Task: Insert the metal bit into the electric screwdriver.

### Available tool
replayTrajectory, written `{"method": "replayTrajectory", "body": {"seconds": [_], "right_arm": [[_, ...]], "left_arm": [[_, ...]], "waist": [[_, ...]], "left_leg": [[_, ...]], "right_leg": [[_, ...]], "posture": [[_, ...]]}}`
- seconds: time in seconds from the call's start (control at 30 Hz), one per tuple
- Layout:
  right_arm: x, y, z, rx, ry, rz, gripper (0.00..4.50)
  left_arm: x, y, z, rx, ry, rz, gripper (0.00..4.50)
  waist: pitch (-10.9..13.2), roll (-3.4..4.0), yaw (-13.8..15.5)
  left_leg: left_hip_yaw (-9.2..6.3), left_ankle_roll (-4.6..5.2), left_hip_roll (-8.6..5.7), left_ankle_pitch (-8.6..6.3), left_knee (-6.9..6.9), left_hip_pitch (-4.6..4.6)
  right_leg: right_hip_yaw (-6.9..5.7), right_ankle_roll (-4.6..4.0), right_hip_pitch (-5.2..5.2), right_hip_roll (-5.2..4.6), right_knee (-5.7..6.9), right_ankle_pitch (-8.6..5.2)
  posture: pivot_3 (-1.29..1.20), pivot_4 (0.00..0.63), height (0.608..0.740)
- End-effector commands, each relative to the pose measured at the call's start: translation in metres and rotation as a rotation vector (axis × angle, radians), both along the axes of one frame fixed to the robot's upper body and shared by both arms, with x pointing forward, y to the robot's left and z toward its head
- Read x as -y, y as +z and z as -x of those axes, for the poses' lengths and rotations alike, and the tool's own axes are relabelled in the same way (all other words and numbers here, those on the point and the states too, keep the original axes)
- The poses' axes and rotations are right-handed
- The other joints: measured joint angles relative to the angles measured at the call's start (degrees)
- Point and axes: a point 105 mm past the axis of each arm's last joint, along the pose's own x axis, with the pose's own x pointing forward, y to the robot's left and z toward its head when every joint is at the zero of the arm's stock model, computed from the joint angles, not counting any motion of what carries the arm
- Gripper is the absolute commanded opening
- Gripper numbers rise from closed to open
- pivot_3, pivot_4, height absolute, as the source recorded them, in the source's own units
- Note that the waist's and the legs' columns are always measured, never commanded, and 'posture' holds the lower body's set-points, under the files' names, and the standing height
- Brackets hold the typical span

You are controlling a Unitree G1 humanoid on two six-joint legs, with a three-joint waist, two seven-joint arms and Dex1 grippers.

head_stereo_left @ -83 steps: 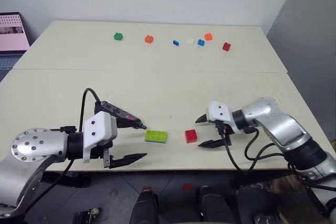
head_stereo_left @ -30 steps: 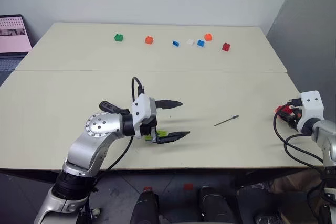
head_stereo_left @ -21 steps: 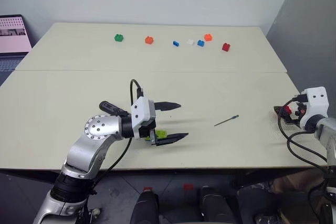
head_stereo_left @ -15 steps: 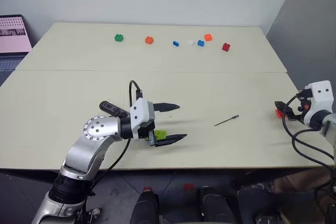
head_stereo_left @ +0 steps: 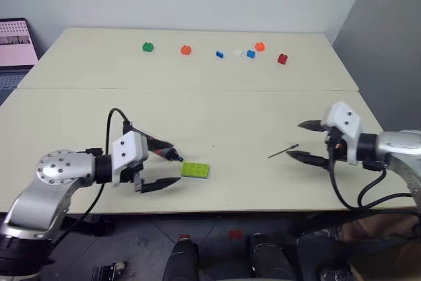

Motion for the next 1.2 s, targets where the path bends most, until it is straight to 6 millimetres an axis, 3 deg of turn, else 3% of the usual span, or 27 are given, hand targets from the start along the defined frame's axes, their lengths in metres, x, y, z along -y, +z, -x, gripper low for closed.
{"method": "replayTrajectory", "body": {"seconds": [0.03, 0.1, 0.23, 0.37, 0.5, 0.6, 0.97, 1.2], "right_arm": [[-0.056, -0.005, 0.004, 0.008, 0.185, -0.024, 4.42], [-0.090, -0.017, 0.001, -0.015, 0.263, -0.021, 4.42], [-0.132, -0.035, -0.004, -0.050, 0.346, 0.005, 4.42], [-0.158, -0.052, -0.009, -0.071, 0.380, 0.037, 4.42], [-0.166, -0.063, -0.004, -0.089, 0.418, 0.060, 4.42], [-0.174, -0.070, -0.001, -0.090, 0.441, 0.062, 3.97], [-0.181, -0.069, -0.004, -0.049, 0.476, 0.057, 1.47], [-0.154, -0.054, -0.020, 0.022, 0.361, 0.048, 1.47]], "left_arm": [[-0.014, 0.010, 0.004, 0.043, -0.001, -0.075, 4.50], [-0.016, 0.011, 0.005, 0.046, 0.006, -0.083, 4.50], [-0.015, 0.012, 0.006, 0.052, 0.006, -0.084, 4.50], [-0.010, 0.015, 0.007, 0.059, 0.005, -0.072, 4.50], [-0.007, 0.017, 0.010, 0.056, 0.003, -0.068, 4.50], [0.001, 0.022, 0.012, 0.054, -0.006, -0.033, 4.50], [0.004, 0.025, 0.015, 0.035, -0.010, -0.029, 4.50], [0.023, 0.041, 0.008, 0.093, -0.019, 0.087, 4.50]], "waist": [[0.00, -0.01, -0.02], [-0.01, -0.01, -0.02], [0.00, 0.01, 0.43], [0.00, -0.01, 0.49], [-0.01, -0.01, 0.63], [-0.01, -0.02, 0.48], [-0.02, -0.04, 0.22], [-0.02, -0.04, 0.65]], "left_leg": [[0.00, 0.00, 0.01, 0.00, -0.03, -0.02], [0.01, -0.01, 0.01, 0.00, -0.13, -0.07], [-0.01, 0.00, 0.02, 0.01, -0.23, -0.42], [0.00, -0.01, 0.02, 0.02, -0.16, -0.75], [-0.02, -0.01, 0.01, 0.02, -0.16, -0.76], [-0.03, -0.01, 0.02, 0.02, -0.09, -0.73], [-0.11, 0.03, 0.05, 0.05, -0.05, -0.35], [-0.11, 0.01, 0.05, 0.06, -0.04, -0.37]], "right_leg": [[0.00, 0.00, -0.04, 0.00, -0.01, 0.00], [-0.01, -0.01, -0.13, 0.00, -0.01, 0.00], [-0.08, -0.04, -0.20, 0.03, 0.05, 0.00], [-0.10, -0.24, -0.51, 0.04, 0.15, 0.14], [-0.13, -0.22, -0.53, 0.05, 0.27, 0.09], [-0.13, -0.03, -0.57, 0.06, 0.48, -0.06], [-0.12, -0.21, -0.47, 0.16, 0.95, -0.19], [-0.12, -0.21, -0.44, 0.15, 0.91, -0.20]], "posture": [[0.00, 0.150, 0.740], [0.00, 0.150, 0.740], [0.00, 0.150, 0.740], [0.00, 0.150, 0.740], [0.00, 0.150, 0.740], [0.00, 0.150, 0.740], [0.00, 0.150, 0.740], [0.00, 0.150, 0.740]]}}
